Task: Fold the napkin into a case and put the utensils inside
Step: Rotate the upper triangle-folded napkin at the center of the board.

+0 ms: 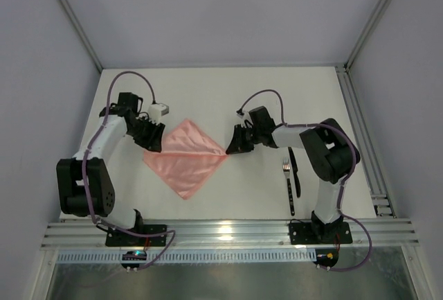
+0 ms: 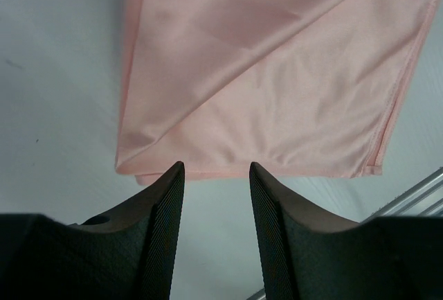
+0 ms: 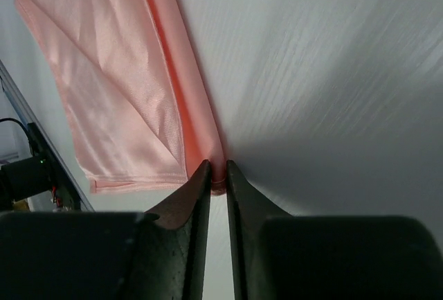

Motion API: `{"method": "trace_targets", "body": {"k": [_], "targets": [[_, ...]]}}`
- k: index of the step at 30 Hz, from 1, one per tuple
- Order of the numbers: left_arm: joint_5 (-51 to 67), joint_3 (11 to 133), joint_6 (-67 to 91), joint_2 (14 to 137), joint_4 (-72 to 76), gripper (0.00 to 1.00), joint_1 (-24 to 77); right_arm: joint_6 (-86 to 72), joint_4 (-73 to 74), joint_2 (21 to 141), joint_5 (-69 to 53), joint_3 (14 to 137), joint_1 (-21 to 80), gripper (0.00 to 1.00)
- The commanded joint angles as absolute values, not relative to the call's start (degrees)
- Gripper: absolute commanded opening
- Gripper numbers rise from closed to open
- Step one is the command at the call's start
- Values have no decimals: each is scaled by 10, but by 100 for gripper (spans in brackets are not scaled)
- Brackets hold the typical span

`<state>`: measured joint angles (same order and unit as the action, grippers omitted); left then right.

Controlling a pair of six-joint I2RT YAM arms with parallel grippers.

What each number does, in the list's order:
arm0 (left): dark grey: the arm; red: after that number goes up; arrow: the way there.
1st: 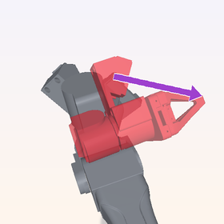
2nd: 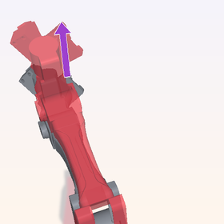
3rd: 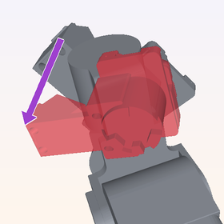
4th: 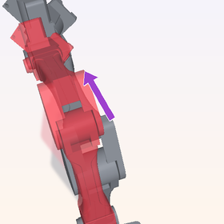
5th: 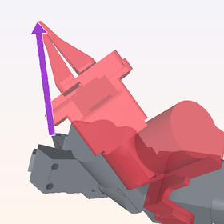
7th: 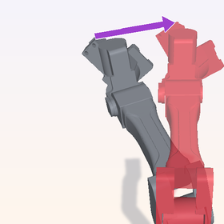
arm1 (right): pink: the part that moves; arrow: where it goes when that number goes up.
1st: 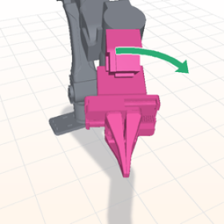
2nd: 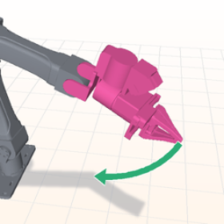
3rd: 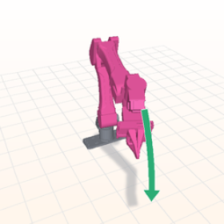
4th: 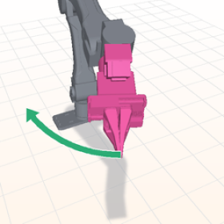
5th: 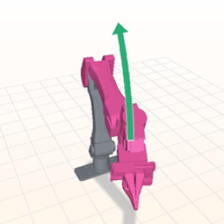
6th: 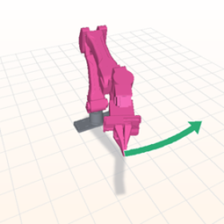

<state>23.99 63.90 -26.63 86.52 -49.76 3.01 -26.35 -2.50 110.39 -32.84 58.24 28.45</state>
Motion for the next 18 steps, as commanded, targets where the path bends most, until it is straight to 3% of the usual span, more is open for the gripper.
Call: {"method": "trace_targets", "body": {"k": [1, 12, 18], "targets": [[229, 631, -248, 878, -513, 45, -29, -276, -43, 1084, -317, 523, 303, 17], [137, 615, -210, 952, -454, 47, -82, -407, -140, 1000, -255, 371, 457, 18], [128, 622, -206, 1007, -425, 46, -81, -332, -22, 955, -234, 410, 452, 35]]}}
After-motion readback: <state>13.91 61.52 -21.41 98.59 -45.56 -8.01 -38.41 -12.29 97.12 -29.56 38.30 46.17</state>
